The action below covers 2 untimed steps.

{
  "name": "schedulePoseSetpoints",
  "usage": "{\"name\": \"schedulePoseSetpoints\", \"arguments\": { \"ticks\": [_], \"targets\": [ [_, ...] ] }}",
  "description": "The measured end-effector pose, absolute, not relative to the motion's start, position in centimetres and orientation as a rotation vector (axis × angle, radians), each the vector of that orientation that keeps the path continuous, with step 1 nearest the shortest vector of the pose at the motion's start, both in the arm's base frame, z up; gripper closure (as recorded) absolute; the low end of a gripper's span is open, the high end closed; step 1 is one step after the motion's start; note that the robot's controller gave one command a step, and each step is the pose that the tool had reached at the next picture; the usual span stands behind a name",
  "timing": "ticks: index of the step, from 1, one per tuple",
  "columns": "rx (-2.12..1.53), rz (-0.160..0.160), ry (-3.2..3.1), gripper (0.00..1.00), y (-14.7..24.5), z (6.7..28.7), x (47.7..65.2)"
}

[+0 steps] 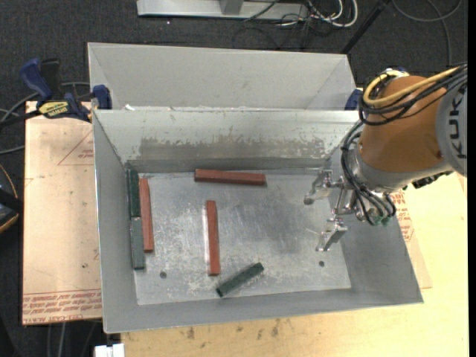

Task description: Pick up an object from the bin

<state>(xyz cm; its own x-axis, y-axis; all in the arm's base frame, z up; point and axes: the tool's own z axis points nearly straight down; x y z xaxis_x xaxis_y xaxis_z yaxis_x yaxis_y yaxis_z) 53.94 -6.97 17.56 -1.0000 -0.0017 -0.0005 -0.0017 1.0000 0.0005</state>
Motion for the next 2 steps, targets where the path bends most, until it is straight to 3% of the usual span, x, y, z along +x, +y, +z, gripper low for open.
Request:
{"name": "schedulePoseSetpoints", "arguments": {
  "ticks": [1, 2],
  "targets": [
    [-0.003, 0.001, 3.141, 0.00, -7.0, 17.6, 53.9],
    [-0.051, -0.001, 3.134, 0.00, -4.5, 12.8, 52.9]
  ]
}}
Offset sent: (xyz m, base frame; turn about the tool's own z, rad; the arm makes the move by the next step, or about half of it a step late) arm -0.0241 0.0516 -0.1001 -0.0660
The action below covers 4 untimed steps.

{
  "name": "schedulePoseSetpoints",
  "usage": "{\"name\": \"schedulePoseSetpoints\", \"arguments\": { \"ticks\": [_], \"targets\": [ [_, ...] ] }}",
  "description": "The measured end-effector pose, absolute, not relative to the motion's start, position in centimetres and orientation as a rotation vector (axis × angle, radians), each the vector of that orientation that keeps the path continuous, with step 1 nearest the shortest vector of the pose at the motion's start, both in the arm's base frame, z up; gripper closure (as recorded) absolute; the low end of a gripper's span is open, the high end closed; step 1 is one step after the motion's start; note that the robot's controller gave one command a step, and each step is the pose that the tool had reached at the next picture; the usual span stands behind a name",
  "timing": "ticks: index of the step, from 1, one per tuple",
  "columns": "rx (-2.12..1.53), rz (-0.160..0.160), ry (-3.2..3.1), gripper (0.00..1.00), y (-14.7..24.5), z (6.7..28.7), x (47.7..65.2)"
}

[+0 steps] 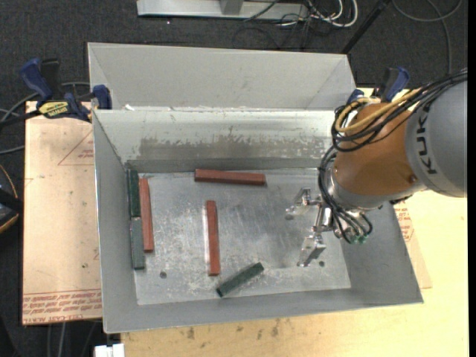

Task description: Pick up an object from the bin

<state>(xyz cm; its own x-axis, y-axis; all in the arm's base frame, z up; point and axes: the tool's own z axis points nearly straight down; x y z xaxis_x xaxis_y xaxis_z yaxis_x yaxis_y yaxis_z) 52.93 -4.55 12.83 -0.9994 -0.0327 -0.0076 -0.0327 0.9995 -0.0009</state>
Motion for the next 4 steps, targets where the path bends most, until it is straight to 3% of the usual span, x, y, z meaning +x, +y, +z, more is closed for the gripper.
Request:
{"name": "schedulePoseSetpoints", "arguments": {
  "ticks": [1, 2, 3, 4],
  "targets": [
    [-0.173, 0.002, 3.147, 0.00, 0.6, 11.9, 52.5],
    [-0.217, 0.004, 3.128, 1.00, 2.4, 7.5, 51.3],
    [-0.217, 0.003, 3.128, 0.00, 2.4, 7.4, 51.3],
    [-0.218, 0.002, 3.127, 0.00, 2.4, 7.4, 51.3]
  ]
}}
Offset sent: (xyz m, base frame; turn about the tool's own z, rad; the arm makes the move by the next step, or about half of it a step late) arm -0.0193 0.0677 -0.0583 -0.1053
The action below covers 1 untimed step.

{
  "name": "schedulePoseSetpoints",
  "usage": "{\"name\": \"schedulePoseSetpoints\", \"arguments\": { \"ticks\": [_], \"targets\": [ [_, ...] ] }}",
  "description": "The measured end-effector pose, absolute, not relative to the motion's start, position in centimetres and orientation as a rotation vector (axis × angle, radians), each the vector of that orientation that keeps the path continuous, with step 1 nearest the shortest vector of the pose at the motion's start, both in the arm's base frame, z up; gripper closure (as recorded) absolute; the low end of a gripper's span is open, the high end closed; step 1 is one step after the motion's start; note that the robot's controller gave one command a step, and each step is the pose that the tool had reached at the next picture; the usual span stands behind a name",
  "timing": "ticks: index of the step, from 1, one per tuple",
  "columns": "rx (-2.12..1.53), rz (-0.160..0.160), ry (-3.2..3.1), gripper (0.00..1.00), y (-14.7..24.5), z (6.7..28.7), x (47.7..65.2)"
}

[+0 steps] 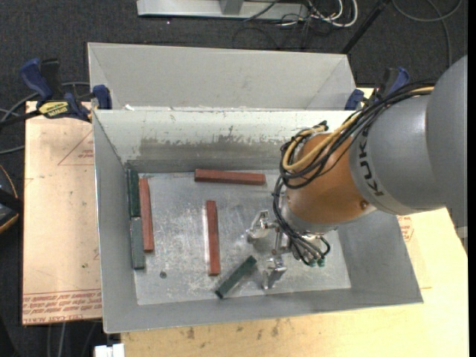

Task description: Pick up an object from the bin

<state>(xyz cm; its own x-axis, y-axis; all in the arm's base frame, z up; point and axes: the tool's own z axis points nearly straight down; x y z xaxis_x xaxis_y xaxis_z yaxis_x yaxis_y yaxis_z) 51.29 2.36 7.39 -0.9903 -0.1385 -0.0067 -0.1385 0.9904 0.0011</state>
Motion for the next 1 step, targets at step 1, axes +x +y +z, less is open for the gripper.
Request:
{"name": "schedulePoseSetpoints", "arguments": {
  "ticks": [1],
  "targets": [
    [-0.513, -0.001, 3.083, 1.00, 7.81, 7.65, 50.86]
  ]
}}
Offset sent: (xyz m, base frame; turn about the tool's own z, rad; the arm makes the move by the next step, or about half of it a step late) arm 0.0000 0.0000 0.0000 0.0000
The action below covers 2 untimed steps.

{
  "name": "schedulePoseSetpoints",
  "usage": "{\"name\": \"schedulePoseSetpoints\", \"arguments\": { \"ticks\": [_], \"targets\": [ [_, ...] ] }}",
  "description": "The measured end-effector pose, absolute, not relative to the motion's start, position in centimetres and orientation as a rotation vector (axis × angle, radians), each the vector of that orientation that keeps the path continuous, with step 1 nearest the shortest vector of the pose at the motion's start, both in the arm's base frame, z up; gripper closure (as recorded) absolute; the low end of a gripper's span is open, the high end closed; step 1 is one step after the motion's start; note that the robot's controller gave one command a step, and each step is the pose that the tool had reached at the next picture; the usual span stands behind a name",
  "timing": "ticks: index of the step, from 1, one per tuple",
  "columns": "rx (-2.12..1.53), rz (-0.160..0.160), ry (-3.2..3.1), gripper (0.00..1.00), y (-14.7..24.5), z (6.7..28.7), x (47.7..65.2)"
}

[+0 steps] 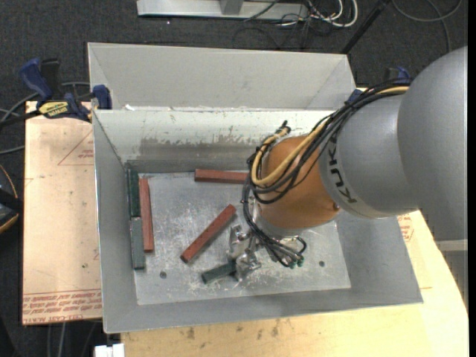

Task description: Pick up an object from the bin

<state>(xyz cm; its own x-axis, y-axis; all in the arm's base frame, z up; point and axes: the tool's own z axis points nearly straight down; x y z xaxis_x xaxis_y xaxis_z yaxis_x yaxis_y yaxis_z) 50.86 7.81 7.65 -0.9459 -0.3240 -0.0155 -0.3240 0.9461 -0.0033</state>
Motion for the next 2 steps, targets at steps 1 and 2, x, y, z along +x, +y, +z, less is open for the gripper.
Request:
{"name": "schedulePoseSetpoints", "arguments": {
  "ticks": [1, 2],
  "targets": [
    [-0.513, -0.001, 3.083, 1.00, 7.8, 7.6, 50.9],
    [-0.638, 0.001, 3.076, 1.00, 8.6, 10.1, 49.7]
  ]
}}
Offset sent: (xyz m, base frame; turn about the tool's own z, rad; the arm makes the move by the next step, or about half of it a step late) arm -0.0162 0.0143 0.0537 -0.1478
